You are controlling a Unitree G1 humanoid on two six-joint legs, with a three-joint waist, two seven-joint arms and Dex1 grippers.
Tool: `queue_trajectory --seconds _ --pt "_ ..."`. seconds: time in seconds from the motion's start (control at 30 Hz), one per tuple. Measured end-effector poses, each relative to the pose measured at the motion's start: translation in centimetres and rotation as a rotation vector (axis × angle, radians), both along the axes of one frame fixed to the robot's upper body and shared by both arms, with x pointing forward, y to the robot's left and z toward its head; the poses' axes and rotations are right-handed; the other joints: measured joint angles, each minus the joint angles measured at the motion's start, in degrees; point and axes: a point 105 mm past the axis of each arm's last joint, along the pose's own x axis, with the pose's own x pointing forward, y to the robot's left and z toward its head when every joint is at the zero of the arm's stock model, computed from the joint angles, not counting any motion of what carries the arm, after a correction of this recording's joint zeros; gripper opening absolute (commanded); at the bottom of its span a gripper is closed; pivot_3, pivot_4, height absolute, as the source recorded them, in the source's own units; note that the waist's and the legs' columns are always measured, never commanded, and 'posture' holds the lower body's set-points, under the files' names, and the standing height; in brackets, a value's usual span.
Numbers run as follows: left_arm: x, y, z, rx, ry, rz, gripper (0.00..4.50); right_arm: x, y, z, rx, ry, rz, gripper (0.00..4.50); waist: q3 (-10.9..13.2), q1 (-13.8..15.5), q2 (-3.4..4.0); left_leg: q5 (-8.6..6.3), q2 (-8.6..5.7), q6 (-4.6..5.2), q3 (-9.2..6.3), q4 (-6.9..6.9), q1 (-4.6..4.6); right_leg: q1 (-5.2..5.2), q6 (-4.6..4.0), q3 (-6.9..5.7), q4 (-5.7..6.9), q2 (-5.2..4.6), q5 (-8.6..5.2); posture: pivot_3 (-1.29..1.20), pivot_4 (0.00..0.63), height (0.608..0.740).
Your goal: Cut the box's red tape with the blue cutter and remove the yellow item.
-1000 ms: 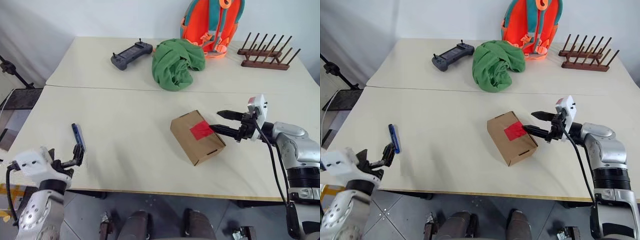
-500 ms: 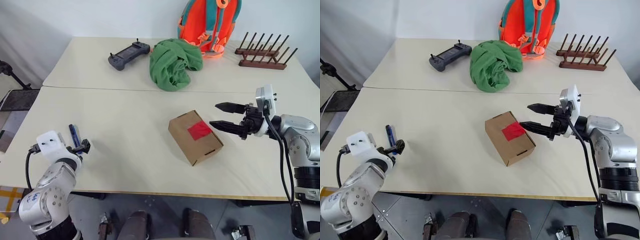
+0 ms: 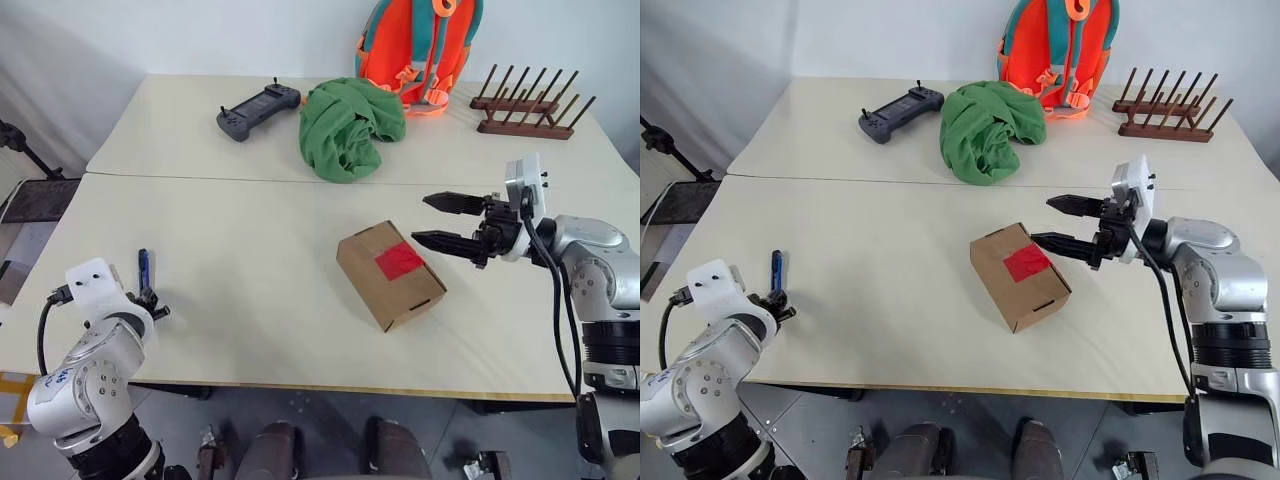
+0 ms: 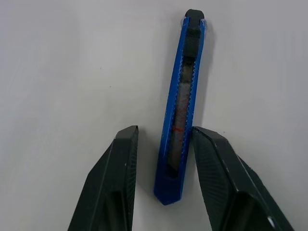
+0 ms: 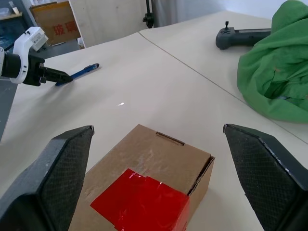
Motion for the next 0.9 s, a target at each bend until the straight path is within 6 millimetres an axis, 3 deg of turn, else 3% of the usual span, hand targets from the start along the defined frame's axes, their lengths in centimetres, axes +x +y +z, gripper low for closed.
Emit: queue_trajectory --seconds 0.13,0.37,0.83,0.9 --pt "-0.07 0.05 0.00 0.007 0.007 0.001 1.96 0.01 -0.01 0.01 -0.002 -0.002 0.000 4.50 0.0 0.0 0.01 0.00 0.00 -0.01 0.01 0.00 0.00 0.00 0.00 0.00 0.00 0.00 0.00 0.00 0.150 0.740" --pt "-0.35 0.34 -0.07 0.021 0.023 0.018 0.02 0.05 -0.03 0.04 -0.002 -0.004 -0.001 4.50 0.0 0.1 0.02 -0.01 0.01 -0.01 0.01 0.00 -0.01 -0.01 0.00 0.01 0.00 0.00 0.00 0.00 0.150 0.740" --pt "-0.26 0.37 0.02 0.050 0.056 -0.024 0.02 0.29 -0.32 -0.18 -0.014 -0.009 -0.018 4.50 0.0 0.1 0.03 -0.01 0.01 -0.01 0.02 0.00 0.00 -0.01 0.00 0.02 0.00 0.00 0.00 0.00 0.150 0.740" --pt "-0.16 0.27 -0.05 0.023 0.051 -0.023 0.72 0.30 -0.32 -0.20 -0.014 -0.009 -0.018 4.50 0.0 0.2 0.06 0.00 0.02 -0.01 0.01 0.00 0.00 0.00 0.00 0.01 0.01 0.00 0.00 0.00 0.150 0.740"
